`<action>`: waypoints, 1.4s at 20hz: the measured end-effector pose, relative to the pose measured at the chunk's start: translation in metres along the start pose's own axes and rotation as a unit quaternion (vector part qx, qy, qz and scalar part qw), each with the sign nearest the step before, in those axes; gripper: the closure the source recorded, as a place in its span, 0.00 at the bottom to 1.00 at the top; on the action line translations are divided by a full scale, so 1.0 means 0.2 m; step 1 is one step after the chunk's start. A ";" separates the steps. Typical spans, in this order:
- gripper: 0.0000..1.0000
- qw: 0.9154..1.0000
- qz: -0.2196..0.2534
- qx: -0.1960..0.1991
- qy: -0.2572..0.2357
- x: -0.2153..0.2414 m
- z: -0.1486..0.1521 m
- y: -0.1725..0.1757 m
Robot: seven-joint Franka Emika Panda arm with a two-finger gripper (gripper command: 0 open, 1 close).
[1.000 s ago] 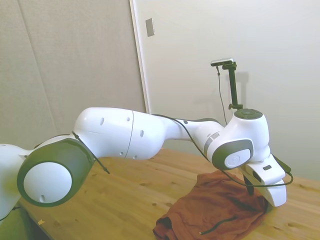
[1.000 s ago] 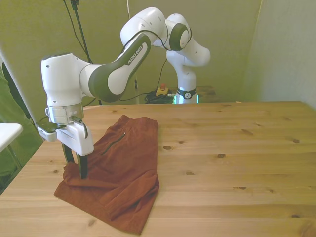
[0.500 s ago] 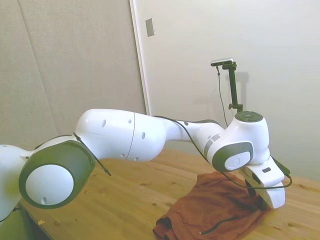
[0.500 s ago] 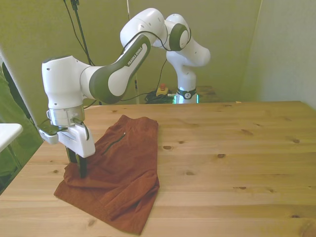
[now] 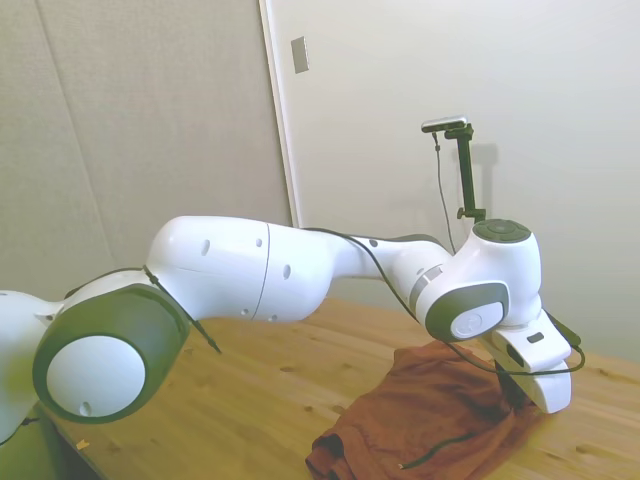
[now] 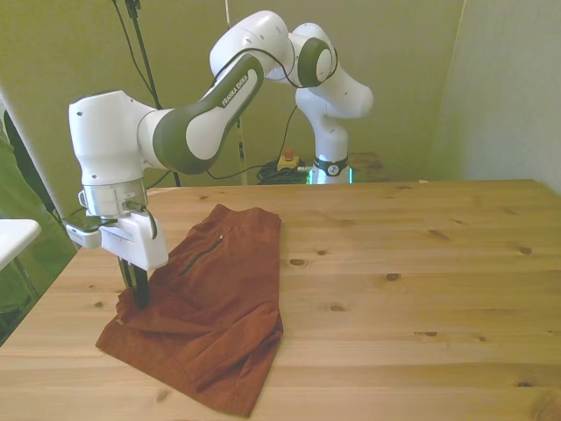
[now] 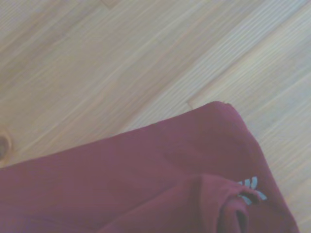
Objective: Unfold the shorts
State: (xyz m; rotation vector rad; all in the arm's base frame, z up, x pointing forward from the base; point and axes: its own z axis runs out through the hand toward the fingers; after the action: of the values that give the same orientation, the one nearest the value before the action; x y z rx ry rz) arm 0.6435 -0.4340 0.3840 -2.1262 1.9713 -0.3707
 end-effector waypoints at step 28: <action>0.00 0.951 -0.302 -0.010 0.064 -2.35 -0.26 -0.28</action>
State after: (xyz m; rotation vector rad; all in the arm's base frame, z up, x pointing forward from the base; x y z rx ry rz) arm 0.6468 0.0394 0.4343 -2.7469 1.3308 -0.5990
